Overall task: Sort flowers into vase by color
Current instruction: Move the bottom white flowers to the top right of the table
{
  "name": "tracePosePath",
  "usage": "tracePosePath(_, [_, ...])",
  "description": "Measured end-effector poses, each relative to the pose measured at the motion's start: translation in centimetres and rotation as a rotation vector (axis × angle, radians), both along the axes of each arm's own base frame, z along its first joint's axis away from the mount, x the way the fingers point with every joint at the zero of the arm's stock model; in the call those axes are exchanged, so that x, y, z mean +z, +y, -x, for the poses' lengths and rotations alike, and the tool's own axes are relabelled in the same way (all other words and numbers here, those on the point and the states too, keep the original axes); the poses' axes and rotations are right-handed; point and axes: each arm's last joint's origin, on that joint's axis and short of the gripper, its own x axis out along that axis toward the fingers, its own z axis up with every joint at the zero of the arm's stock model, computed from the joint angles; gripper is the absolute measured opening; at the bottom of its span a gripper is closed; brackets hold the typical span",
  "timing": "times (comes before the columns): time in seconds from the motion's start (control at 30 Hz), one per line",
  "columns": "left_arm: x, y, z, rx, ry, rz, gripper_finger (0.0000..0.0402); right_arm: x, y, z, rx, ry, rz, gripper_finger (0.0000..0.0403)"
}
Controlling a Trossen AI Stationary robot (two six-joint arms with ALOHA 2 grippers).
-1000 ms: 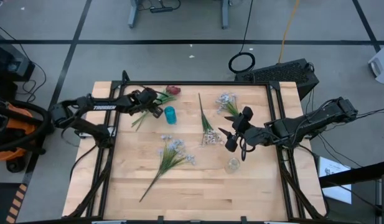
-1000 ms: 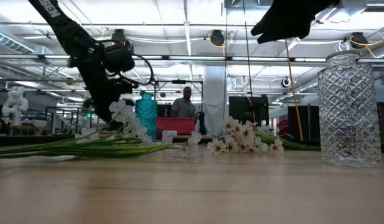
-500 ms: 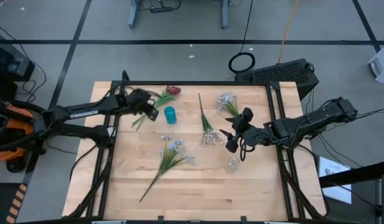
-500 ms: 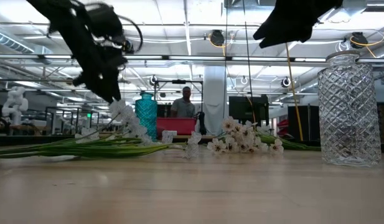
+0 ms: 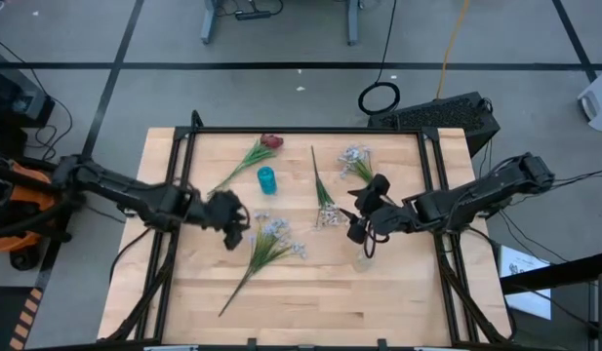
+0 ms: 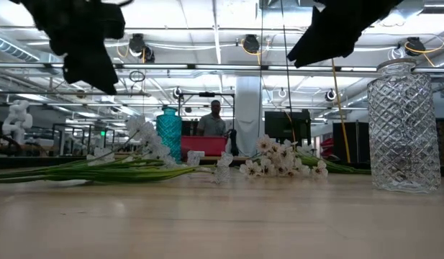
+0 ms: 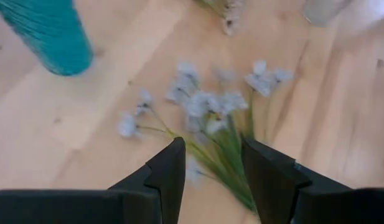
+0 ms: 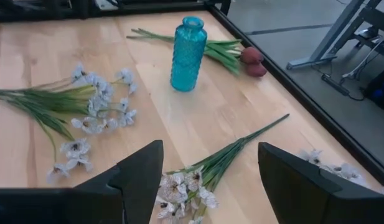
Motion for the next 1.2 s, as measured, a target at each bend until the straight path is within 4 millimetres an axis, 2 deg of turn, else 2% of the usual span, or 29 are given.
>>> tracePosePath(0.23, [-2.5,-4.6,-0.3,0.038,0.071,0.071,0.0162,-0.9,0.2,-0.6,-0.016,0.015,-0.021,0.0251])
tracePosePath(0.53, [-6.2,-9.1,-0.3,0.047,0.181,0.167,0.0162,-0.6,0.3,-0.9,-0.031,-0.039,-0.057,0.0251])
tracePosePath(0.8, [-6.7,-11.7,-1.5,0.054,0.145,0.121,0.0169,-0.6,0.3,-0.9,-0.036,-0.053,-0.067,0.0251])
tracePosePath(1.07, [-8.8,-12.4,-2.3,0.15,0.265,-0.013,0.0223,-0.6,0.3,-0.9,-0.038,-0.055,-0.07,0.0251])
tracePosePath(1.2, [-8.7,-13.1,-2.9,0.152,0.245,-0.031,0.024,-0.6,0.3,-0.9,-0.044,-0.057,-0.083,0.0251])
